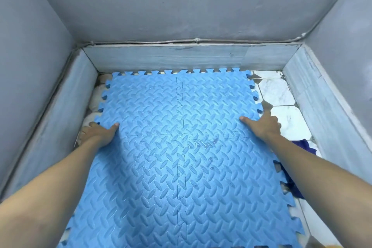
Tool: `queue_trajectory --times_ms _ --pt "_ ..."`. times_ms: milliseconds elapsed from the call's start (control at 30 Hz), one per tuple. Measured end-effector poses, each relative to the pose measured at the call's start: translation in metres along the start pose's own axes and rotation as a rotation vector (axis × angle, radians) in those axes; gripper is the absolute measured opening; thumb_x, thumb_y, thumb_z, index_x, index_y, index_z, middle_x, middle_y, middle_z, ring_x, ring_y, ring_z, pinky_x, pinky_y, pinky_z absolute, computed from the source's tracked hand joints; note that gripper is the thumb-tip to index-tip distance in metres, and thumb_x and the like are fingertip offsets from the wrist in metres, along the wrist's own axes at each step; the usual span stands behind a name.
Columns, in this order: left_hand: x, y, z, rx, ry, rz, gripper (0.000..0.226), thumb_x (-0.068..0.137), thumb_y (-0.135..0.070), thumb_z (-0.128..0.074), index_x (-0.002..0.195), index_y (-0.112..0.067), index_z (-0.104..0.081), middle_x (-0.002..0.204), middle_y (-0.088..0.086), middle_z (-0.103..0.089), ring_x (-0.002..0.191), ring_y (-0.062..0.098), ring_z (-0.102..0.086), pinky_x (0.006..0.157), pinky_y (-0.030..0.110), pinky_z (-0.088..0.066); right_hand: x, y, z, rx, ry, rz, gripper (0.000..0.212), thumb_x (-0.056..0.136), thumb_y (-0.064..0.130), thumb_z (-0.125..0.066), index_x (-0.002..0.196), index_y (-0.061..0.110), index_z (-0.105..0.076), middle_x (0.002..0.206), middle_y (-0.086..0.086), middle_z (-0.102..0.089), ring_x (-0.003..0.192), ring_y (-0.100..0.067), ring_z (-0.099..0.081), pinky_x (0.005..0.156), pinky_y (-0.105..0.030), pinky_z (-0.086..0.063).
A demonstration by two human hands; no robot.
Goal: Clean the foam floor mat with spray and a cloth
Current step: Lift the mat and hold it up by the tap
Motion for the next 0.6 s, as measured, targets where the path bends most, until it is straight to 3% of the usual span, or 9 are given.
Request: queue_trajectory --times_ms 100,200,267,367,467,600 --pt "0.017 0.002 0.005 -0.189 0.002 0.049 0.114 0.063 -0.09 -0.041 0.145 -0.011 -0.031 0.15 0.019 -0.032 0.134 0.04 -0.035 0.109 0.051 -0.032 0.004 -0.002 0.007 0.265 0.042 -0.129 0.093 0.063 0.069 -0.073 0.132 0.012 -0.05 0.129 -0.01 -0.058 0.117 -0.032 -0.055 0.103 -0.044 -0.044" --pt "0.021 0.0 0.009 -0.491 0.088 0.044 0.104 0.06 -0.089 -0.051 0.137 -0.019 -0.049 0.148 0.01 -0.041 0.132 0.033 -0.041 0.11 0.043 -0.031 0.0 0.004 0.024 0.477 0.013 -0.148 0.074 0.07 0.061 -0.074 0.121 0.009 -0.059 0.112 -0.005 -0.062 0.098 -0.026 -0.058 0.089 -0.034 -0.046" --pt "0.013 -0.002 0.014 -0.645 0.114 0.031 0.087 0.073 -0.074 -0.056 0.139 -0.018 -0.047 0.15 0.007 -0.037 0.136 0.028 -0.037 0.111 0.041 -0.026 -0.006 0.01 0.039 0.485 -0.036 -0.114 0.061 0.074 0.059 -0.073 0.105 0.008 -0.061 0.108 -0.008 -0.063 0.093 -0.027 -0.058 0.084 -0.034 -0.045" --pt "0.001 -0.002 0.026 -0.779 0.062 0.083 0.105 0.063 -0.077 -0.064 0.141 -0.01 -0.042 0.15 0.007 -0.037 0.136 0.03 -0.037 0.111 0.044 -0.027 -0.019 0.02 0.066 0.553 -0.12 -0.069 0.052 0.075 0.056 -0.074 0.079 0.008 -0.056 0.096 -0.012 -0.065 0.085 -0.028 -0.059 0.078 -0.035 -0.045" --pt "-0.022 -0.022 0.07 -0.826 0.004 0.043 0.113 0.059 -0.079 -0.065 0.14 -0.004 -0.04 0.149 0.011 -0.037 0.134 0.034 -0.038 0.11 0.046 -0.031 -0.031 0.04 0.101 0.641 -0.219 0.005 0.049 0.07 0.057 -0.077 0.082 0.013 -0.061 0.095 -0.013 -0.072 0.086 -0.031 -0.067 0.077 -0.035 -0.049" --pt "-0.042 -0.053 0.134 -0.876 -0.066 -0.086 0.11 0.066 -0.076 -0.063 0.141 0.001 -0.038 0.15 0.014 -0.036 0.135 0.034 -0.037 0.108 0.043 -0.032 -0.038 0.085 0.154 0.71 -0.287 0.13 0.044 0.067 0.056 -0.08 0.076 0.016 -0.066 0.081 0.0 -0.07 0.08 -0.025 -0.067 0.074 -0.032 -0.049"
Point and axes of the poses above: each hand's wrist, its own x-axis towards the middle knuckle, its own z-axis out of the back of the hand, y = z × x, the point moved 8 cm from there along x, towards the middle knuckle
